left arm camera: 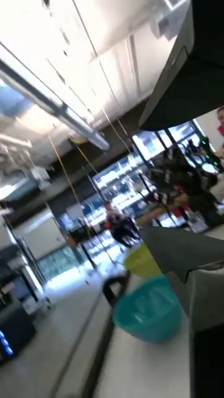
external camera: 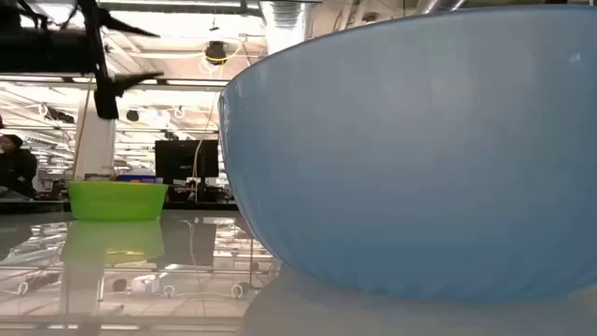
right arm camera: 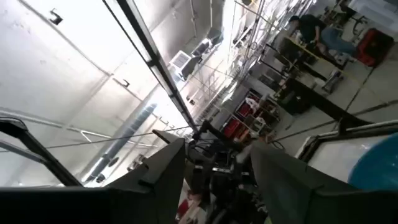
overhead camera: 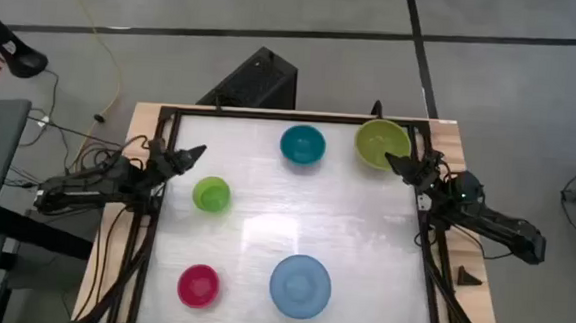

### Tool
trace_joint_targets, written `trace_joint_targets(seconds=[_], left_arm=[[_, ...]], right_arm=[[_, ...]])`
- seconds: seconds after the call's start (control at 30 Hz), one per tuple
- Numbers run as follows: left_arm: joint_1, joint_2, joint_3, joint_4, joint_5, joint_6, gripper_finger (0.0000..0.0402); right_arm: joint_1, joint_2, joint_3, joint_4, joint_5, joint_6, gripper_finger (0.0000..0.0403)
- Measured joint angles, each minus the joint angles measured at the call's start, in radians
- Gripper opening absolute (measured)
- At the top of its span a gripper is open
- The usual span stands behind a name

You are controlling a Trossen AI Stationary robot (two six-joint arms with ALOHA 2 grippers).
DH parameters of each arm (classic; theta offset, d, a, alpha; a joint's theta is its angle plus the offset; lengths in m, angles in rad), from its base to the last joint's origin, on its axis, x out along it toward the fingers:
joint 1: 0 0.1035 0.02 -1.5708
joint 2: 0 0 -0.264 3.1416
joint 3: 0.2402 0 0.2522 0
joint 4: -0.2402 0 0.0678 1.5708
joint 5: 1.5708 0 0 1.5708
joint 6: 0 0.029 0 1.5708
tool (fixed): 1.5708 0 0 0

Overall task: Nest bowls inside each other
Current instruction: Stack the light blue bowl on the green bowl

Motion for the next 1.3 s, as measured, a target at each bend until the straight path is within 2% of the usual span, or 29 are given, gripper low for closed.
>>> trace_joint_targets(seconds=[0.27,0.47,0.63,0.77,0.93,1.0,1.2,1.3], left_arm=[[0.000,0.010,0.089,0.017,0.030,0.108,0.0254],[0.000,0.113,0.205,0.012,0.068,0.184,0.0254],[0.000,0.279,0.344,0.010,0.128,0.270,0.0254],[0.000,0.414,0.455,-0.019,0.160,0.342,0.0254],[0.000,0.516,0.528,-0.033,0.159,0.393,0.0254],[0.000,0.532,0.534,-0.036,0.159,0.393,0.0254],[0.000,0.551,0.536,-0.047,0.160,0.335,0.0254],[0.000,0.550,0.536,-0.044,0.167,0.310,0.0254]], right_arm=[[0.000,-0.001,0.054,0.010,-0.001,-0.040,0.0218],[0.002,0.035,0.142,0.008,-0.013,-0.089,0.0218],[0.002,0.164,0.261,0.009,-0.097,-0.116,0.0218],[0.017,0.334,0.387,0.006,-0.224,-0.115,0.0218],[0.120,0.563,0.558,-0.024,-0.389,-0.122,0.0218],[0.182,0.637,0.621,-0.094,-0.428,-0.148,0.0218],[0.393,0.794,0.756,-0.387,-0.447,-0.239,0.0218],[0.492,0.850,0.778,-0.489,-0.413,-0.246,0.0218]])
